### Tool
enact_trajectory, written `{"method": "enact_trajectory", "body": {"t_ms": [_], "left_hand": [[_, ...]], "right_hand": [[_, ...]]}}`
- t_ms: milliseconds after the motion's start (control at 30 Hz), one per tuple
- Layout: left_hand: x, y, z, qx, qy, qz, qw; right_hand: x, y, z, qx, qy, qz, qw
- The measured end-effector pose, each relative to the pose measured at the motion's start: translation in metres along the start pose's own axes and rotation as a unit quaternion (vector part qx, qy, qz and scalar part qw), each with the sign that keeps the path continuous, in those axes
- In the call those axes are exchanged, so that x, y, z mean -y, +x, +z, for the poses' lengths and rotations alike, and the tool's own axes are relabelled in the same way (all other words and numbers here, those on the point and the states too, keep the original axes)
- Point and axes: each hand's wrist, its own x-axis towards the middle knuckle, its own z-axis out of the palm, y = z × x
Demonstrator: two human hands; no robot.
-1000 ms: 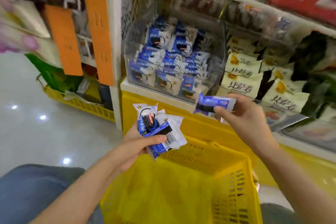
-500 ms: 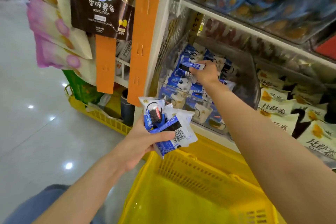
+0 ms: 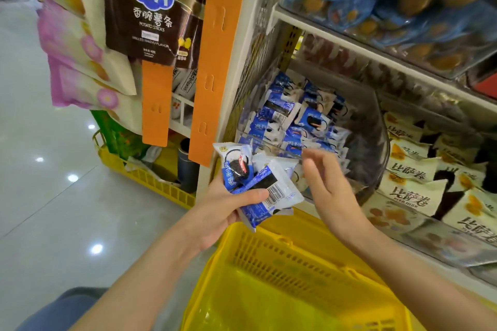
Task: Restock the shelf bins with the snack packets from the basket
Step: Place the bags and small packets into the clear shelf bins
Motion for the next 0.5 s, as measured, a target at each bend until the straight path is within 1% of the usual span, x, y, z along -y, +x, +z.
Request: {"method": "enact_trajectory", "body": {"t_ms": [67,133,167,233,267,333,400,433,467,500], "left_hand": [[-0.004,0.004,0.011,0.011,0.011,0.001,1.0],[-0.014,0.011,0.023,0.026,0.021,0.006,0.999],[-0.021,0.015,0.029,0.035,0.024,0.011,0.999],[-0.035,0.029,0.039,0.052,0.043,0.024,0.997],[-0.043,0.037,0.043,0.056,0.059,0.032,0.996],[-0.057,0.058,0.048,0.042,0.079,0.05,0.995],[-0.069,0.08,0.048,0.015,0.089,0.059,0.994],[-0.073,0.089,0.047,0.006,0.1,0.063,0.993],[-0.077,0.097,0.046,0.0,0.112,0.064,0.992],[-0.08,0.104,0.045,-0.004,0.123,0.061,0.991]], "right_hand": [[0.001,-0.002,-0.01,0.062,0.055,0.083,0.993],[0.006,0.01,-0.023,0.083,0.103,0.139,0.981],[0.009,0.015,-0.031,0.092,0.115,0.147,0.978],[0.013,0.026,-0.045,0.101,0.121,0.127,0.979],[0.014,0.033,-0.051,0.082,0.122,0.116,0.982],[0.007,0.053,-0.062,-0.01,0.15,0.119,0.982],[-0.009,0.078,-0.068,-0.128,0.176,0.149,0.964],[-0.017,0.091,-0.067,-0.164,0.186,0.169,0.954],[-0.025,0.103,-0.065,-0.174,0.198,0.188,0.946],[-0.032,0.113,-0.06,-0.16,0.207,0.21,0.942]]}}
